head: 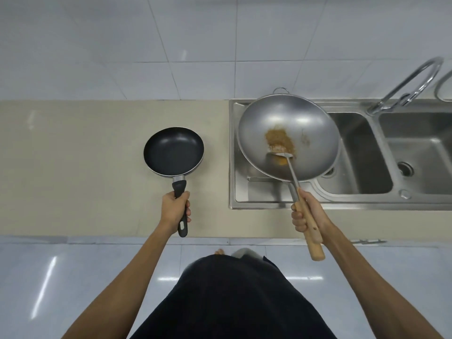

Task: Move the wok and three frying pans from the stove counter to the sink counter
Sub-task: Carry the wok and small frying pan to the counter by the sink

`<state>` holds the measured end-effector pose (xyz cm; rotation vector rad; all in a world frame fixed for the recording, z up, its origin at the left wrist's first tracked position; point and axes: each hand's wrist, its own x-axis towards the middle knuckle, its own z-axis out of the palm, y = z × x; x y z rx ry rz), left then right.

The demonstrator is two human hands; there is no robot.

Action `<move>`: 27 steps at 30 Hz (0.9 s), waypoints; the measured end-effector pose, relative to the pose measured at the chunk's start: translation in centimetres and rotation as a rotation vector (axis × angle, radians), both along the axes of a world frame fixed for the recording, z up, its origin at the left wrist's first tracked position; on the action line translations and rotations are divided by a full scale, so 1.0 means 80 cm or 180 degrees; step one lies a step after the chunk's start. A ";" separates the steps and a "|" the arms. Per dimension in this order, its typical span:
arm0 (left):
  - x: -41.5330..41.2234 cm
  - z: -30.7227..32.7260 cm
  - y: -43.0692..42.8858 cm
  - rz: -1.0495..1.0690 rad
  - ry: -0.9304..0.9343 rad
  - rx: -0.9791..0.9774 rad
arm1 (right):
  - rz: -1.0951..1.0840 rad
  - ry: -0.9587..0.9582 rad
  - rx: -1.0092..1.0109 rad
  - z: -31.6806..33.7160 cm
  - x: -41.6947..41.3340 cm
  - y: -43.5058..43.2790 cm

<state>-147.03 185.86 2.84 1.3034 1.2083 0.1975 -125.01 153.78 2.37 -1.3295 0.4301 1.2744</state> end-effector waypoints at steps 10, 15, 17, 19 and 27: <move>0.040 -0.025 0.050 -0.0369 0.0051 0.0033 | 0.0020 0.0024 0.0029 -0.012 -0.004 0.002; 0.050 -0.037 0.058 -0.0472 0.0085 0.0041 | 0.0017 0.0081 0.0021 -0.012 -0.010 0.011; 0.051 -0.042 0.059 -0.0490 0.0109 0.0042 | 0.0034 0.0072 0.0008 -0.010 -0.012 0.016; 0.052 -0.045 0.060 -0.0506 0.0131 0.0040 | 0.0084 0.0065 -0.0010 -0.008 -0.011 0.021; 0.059 -0.053 0.068 -0.0529 0.0211 0.0039 | 0.0250 0.0003 -0.0182 -0.015 -0.007 0.043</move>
